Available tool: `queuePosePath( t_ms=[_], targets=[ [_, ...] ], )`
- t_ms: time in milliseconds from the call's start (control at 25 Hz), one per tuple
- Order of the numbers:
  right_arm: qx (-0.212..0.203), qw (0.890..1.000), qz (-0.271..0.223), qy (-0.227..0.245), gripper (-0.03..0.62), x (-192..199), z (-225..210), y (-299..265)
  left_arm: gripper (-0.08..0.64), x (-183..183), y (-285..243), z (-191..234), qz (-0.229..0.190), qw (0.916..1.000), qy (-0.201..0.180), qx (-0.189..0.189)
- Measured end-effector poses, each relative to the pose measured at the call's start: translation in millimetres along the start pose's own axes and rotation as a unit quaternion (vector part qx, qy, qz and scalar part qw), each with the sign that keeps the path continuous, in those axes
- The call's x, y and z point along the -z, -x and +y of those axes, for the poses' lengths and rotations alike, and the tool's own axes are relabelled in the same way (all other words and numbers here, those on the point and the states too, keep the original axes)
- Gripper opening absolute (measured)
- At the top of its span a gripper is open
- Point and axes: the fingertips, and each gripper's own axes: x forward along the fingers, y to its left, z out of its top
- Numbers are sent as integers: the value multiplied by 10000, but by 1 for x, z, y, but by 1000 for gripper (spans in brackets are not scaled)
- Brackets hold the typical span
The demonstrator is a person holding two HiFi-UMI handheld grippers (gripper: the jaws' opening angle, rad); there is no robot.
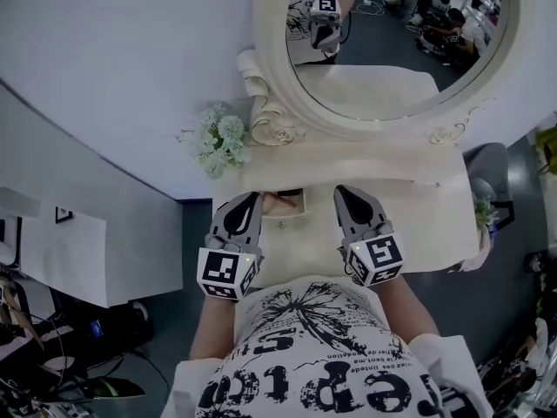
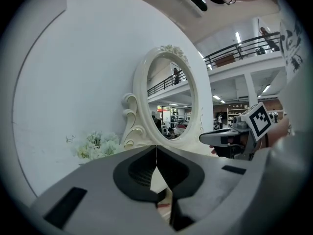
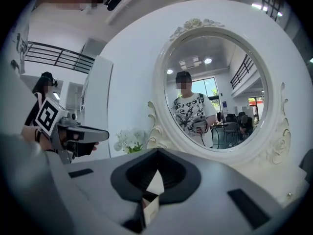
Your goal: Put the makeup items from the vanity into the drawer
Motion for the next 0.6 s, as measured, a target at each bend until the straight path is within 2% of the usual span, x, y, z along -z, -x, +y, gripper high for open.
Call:
queuePosePath(
  t_ms=[200,600],
  targets=[
    [-24,9999,32,-134,17,1,-1,0,21,0,0,-1,-46,10000,43,-27],
    [-78,10000,-8,-46,17,-3,-3,0,21,-3,4,1,-100,9995,225,-215]
  ],
)
